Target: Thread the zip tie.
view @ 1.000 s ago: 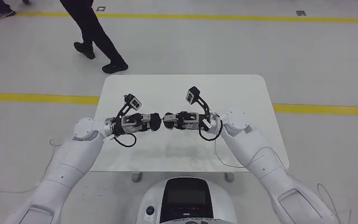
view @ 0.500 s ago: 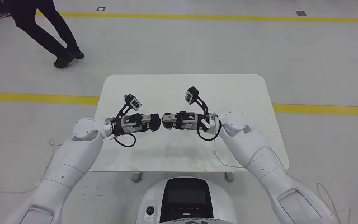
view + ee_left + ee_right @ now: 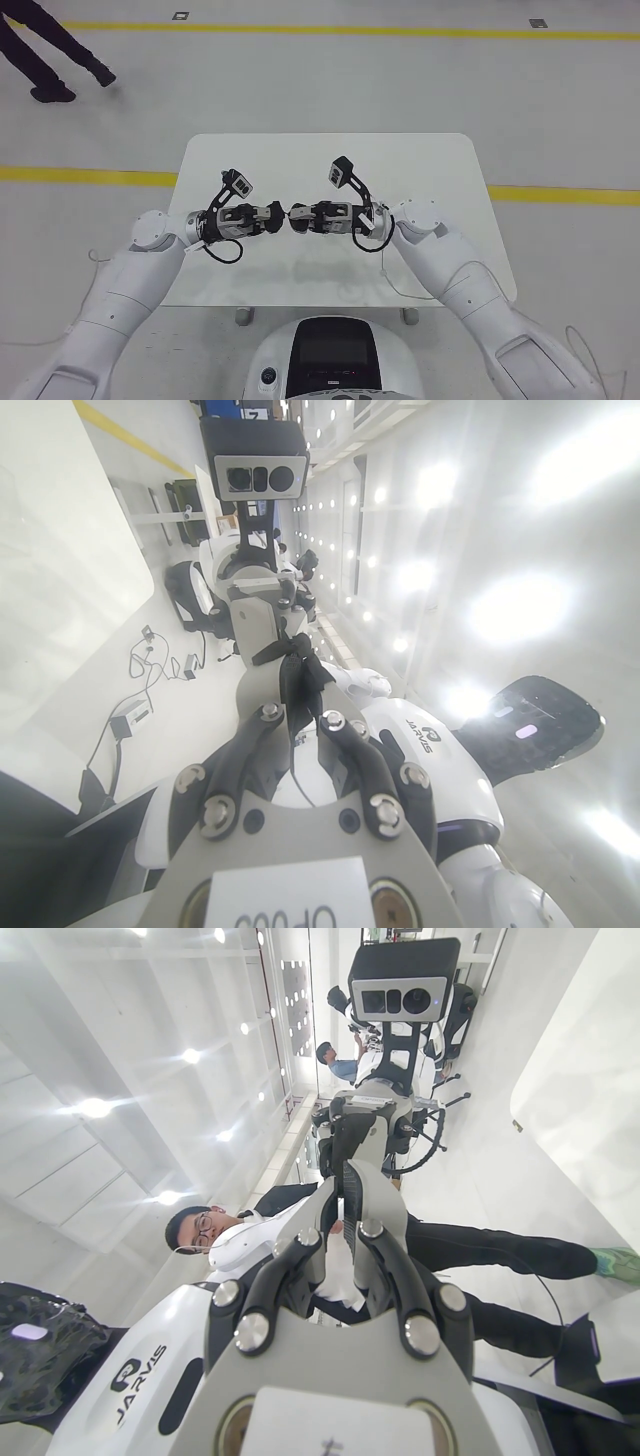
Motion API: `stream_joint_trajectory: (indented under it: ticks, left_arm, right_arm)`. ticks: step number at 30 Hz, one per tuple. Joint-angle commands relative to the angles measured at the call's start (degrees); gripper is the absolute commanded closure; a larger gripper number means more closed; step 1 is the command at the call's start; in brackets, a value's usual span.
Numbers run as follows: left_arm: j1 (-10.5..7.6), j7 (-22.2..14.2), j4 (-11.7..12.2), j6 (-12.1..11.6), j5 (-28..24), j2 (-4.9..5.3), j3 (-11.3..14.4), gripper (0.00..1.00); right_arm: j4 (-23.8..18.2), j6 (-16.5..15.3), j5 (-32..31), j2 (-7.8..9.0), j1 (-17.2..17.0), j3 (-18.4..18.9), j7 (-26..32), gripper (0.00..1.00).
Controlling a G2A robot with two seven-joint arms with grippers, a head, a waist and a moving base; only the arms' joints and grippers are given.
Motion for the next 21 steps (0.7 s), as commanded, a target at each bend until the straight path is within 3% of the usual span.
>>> stream_joint_trajectory:
  ticks: [1, 8, 12, 21]
  left_arm:
    - [0.03, -0.2, 0.0, -0.2, -0.1, -0.05, 0.0, 1.0]
    - [0.11, -1.2, 0.4, -0.5, -0.4, -0.07, -0.6, 1.0]
    - [0.22, -2.3, 0.5, -1.5, -1.0, -0.11, -0.9, 1.0]
    - [0.31, -1.5, 0.2, -1.3, -0.8, -0.15, -0.9, 1.0]
  right_arm:
    - [0.0, -0.3, 0.4, 0.01, -0.1, 0.2, -0.1, 0.0]
    - [-0.1, -1.1, 1.2, 0.68, -1.0, 2.5, 0.7, 0.0]
    - [-0.1, -1.1, 1.2, 0.68, -1.0, 2.5, 0.7, 0.0]
    - [-0.1, -1.1, 1.2, 0.68, -1.0, 2.5, 0.7, 0.0]
